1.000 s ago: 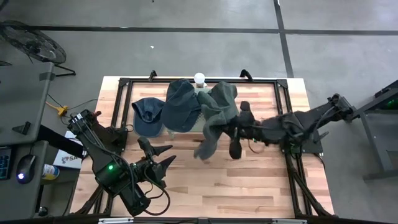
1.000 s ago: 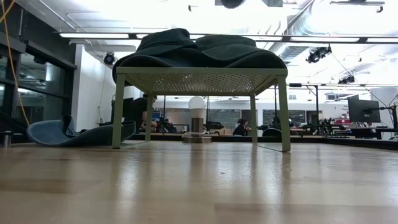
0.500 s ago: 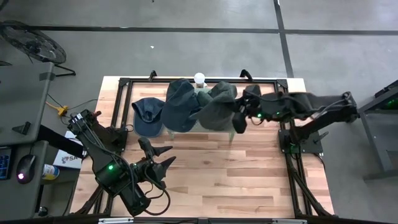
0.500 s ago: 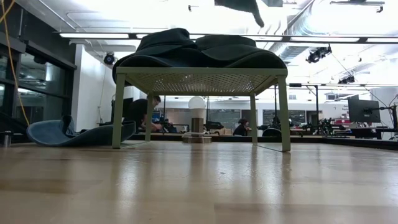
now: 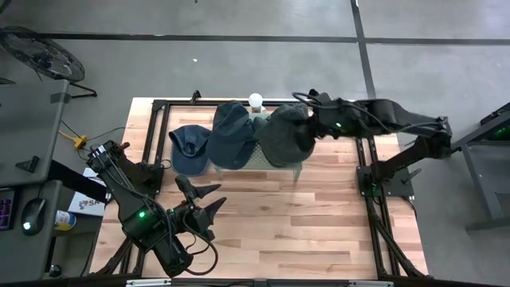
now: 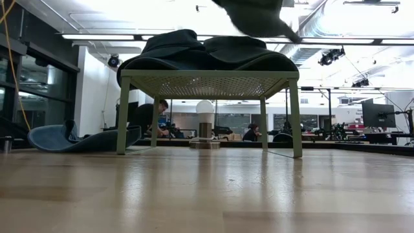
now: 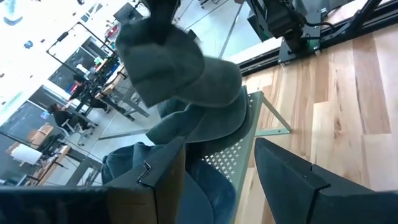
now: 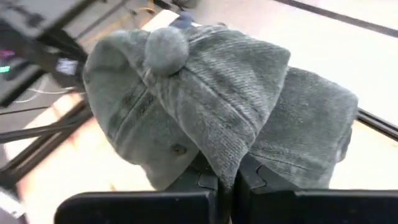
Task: Pick & Place hat
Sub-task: Stack the gray cap on the top of the gray cap on the shelf
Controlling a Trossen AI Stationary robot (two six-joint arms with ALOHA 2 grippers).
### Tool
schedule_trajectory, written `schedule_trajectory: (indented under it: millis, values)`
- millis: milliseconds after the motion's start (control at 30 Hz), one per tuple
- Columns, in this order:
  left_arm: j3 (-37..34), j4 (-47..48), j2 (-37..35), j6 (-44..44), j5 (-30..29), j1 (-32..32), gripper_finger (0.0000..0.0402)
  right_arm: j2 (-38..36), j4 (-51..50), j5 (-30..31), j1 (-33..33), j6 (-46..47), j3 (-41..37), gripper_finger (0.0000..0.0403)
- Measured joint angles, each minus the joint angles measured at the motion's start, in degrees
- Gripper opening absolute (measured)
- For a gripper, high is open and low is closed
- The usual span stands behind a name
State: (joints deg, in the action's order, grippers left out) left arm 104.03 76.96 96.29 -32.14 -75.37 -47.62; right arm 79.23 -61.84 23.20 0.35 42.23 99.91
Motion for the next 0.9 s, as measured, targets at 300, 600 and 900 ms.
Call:
schedule_trajectory:
  millis: [300, 600, 900]
  values:
    - [0.0, -0.5, 0.0, 0.0, 0.2, 0.0, 0.0188, 3.7, 1.6, -7.3, -8.6, -0.8, -1.5, 0.0]
    - [0.0, -0.5, 0.0, -0.7, 1.0, 0.0, 0.0188, 6.1, 2.5, -9.3, -13.4, -1.3, -1.5, 0.0]
    - [0.0, -0.5, 0.0, -0.7, 1.3, 0.0, 0.0188, 9.4, 0.9, -13.0, -16.3, -1.7, -1.5, 0.0]
